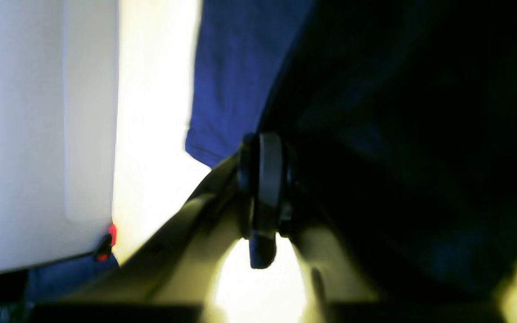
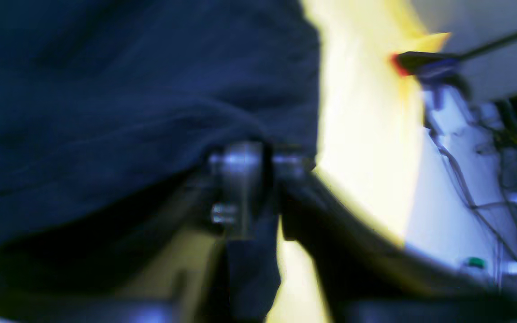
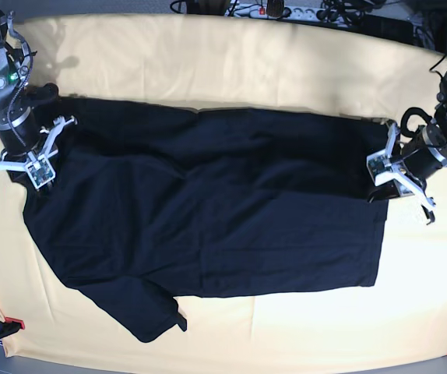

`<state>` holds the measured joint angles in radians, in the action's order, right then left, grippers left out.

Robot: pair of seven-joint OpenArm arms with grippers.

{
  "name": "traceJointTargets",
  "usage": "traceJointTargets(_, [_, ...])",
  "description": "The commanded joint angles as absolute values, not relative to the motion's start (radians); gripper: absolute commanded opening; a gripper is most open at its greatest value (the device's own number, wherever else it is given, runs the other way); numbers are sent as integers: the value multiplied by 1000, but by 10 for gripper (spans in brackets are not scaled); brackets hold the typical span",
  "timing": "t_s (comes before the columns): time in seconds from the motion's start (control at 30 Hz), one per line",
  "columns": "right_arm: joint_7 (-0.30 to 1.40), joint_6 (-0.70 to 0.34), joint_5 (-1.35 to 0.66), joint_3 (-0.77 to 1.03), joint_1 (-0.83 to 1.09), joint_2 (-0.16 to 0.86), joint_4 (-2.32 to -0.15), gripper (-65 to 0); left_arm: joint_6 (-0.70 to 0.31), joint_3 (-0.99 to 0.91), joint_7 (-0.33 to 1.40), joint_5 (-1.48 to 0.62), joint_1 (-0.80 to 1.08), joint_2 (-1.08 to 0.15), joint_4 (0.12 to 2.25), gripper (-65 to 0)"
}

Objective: Fold the T-shirt properly
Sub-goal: 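Lower the shirt and reposition both grippers along its edge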

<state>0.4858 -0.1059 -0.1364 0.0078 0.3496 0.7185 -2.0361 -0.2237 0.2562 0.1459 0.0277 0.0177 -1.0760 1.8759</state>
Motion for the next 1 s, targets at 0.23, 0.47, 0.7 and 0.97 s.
traceJointTargets(0.23, [483,-65,-125,18,335,731,-2050,-318,-204,241,210,-157,-29,-1095,1872,-315])
traceJointTargets(0.47, [640,-142,-280,18,339,723,-2051,-409,-189,241,272,-281,-28,-1077,1872,-650])
traceJointTargets(0.7, [757,-392,-341,18,406,704,-2053,-455,-525,241,300,-290,-28,-1057,1872,-650])
traceJointTargets(0.97, [761,-491,-327,18,521,703,-2053,-346,-698,242,293,-295,-19,-1089,1871,-329])
